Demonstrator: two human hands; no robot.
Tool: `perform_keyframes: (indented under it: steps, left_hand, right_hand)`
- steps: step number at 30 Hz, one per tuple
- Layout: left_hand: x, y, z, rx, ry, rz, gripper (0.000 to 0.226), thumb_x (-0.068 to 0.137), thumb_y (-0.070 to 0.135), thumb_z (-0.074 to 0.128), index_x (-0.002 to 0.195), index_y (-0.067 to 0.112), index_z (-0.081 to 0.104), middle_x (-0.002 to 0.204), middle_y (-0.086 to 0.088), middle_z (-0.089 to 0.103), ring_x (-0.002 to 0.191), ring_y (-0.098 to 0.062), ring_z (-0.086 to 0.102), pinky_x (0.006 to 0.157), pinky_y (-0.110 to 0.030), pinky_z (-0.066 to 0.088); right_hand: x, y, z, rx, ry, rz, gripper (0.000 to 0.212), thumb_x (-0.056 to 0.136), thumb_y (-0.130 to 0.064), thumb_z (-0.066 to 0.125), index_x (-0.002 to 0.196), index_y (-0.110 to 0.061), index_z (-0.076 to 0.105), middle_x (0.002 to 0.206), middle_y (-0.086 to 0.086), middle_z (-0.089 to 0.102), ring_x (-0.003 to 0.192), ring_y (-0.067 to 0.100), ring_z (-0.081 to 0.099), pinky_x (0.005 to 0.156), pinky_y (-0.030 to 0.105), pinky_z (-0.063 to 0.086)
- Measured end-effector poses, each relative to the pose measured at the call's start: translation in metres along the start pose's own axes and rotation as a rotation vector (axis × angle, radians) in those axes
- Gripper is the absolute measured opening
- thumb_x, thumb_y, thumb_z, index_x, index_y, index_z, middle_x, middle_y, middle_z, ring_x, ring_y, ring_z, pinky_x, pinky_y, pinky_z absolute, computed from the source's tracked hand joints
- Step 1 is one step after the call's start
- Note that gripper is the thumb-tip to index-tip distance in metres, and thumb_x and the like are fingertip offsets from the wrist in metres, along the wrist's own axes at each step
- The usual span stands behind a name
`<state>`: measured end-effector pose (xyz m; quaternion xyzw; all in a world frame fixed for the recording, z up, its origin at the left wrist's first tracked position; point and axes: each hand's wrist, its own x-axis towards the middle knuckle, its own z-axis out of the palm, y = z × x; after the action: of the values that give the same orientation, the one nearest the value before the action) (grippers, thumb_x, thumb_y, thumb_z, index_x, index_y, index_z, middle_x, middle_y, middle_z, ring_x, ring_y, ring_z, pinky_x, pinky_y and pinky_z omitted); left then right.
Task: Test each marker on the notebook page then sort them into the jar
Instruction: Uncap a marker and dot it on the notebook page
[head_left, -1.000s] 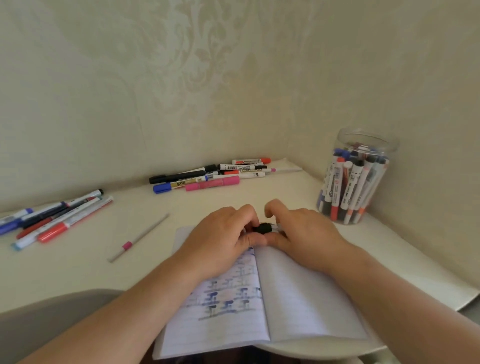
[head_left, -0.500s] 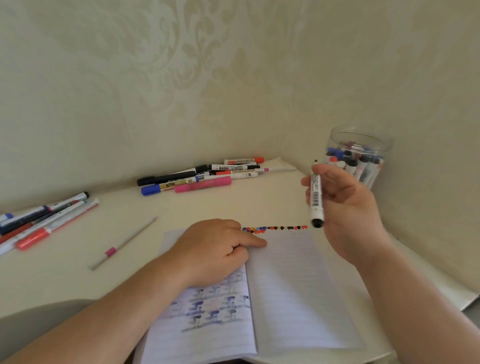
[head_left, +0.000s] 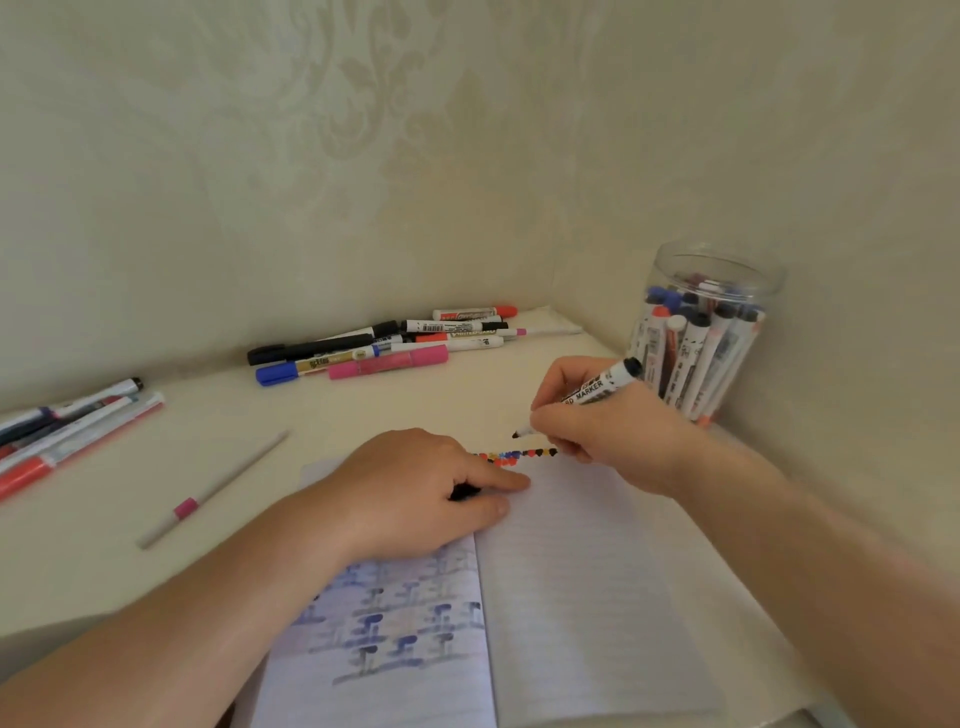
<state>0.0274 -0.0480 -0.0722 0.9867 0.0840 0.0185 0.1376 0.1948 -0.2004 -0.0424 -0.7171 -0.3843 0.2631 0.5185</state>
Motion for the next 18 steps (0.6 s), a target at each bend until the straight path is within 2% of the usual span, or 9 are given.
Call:
perform_keyframes:
  steps: [4, 6, 9, 15, 18]
  left_hand:
    - [0.001, -0.002, 0.004, -0.011, 0.047, 0.012, 0.032, 0.100, 0.066, 0.038, 0.129, 0.078, 0.041, 0.109, 0.018, 0.072, 0.100, -0.001, 0.062, 0.088, -0.031, 0.051]
    - [0.001, -0.004, 0.009, -0.018, 0.082, 0.008, 0.034, 0.096, 0.070, 0.032, 0.128, 0.081, 0.037, 0.105, 0.019, 0.072, 0.096, -0.001, 0.063, 0.084, -0.031, 0.052]
    - [0.001, -0.004, 0.013, -0.017, 0.111, -0.002, 0.041, 0.087, 0.075, 0.021, 0.125, 0.085, 0.031, 0.099, 0.023, 0.071, 0.091, 0.000, 0.063, 0.079, -0.028, 0.052]
    - [0.001, 0.000, 0.008, -0.008, 0.110, -0.029, 0.034, 0.097, 0.065, 0.038, 0.126, 0.081, 0.039, 0.090, 0.021, 0.069, 0.089, -0.001, 0.060, 0.077, -0.028, 0.051]
    - [0.001, 0.000, 0.008, -0.004, 0.101, -0.031, 0.033, 0.098, 0.064, 0.039, 0.127, 0.080, 0.040, 0.093, 0.020, 0.070, 0.091, -0.002, 0.060, 0.079, -0.030, 0.051]
  right_hand:
    - [-0.002, 0.017, 0.008, -0.057, 0.212, -0.007, 0.018, 0.083, -0.008, 0.077, 0.078, -0.010, 0.061, 0.060, 0.002, 0.057, 0.050, 0.012, 0.047, 0.047, 0.025, 0.038]
    - [-0.002, 0.019, 0.008, 0.002, 0.211, 0.017, 0.019, 0.084, -0.006, 0.077, 0.078, -0.007, 0.059, 0.060, 0.008, 0.058, 0.048, 0.015, 0.050, 0.043, 0.024, 0.039]
    - [-0.002, 0.019, 0.011, 0.013, 0.225, 0.050, 0.029, 0.083, -0.007, 0.077, 0.067, -0.010, 0.053, 0.057, 0.013, 0.061, 0.047, 0.019, 0.053, 0.043, 0.025, 0.041]
    - [0.001, 0.020, 0.013, 0.014, 0.281, 0.097, 0.031, 0.081, -0.003, 0.073, 0.063, -0.012, 0.050, 0.057, 0.016, 0.063, 0.045, 0.020, 0.054, 0.044, 0.027, 0.043]
    - [0.001, 0.020, 0.016, 0.001, 0.280, 0.084, 0.029, 0.080, -0.004, 0.074, 0.063, -0.012, 0.052, 0.057, 0.016, 0.064, 0.045, 0.020, 0.055, 0.045, 0.028, 0.044]
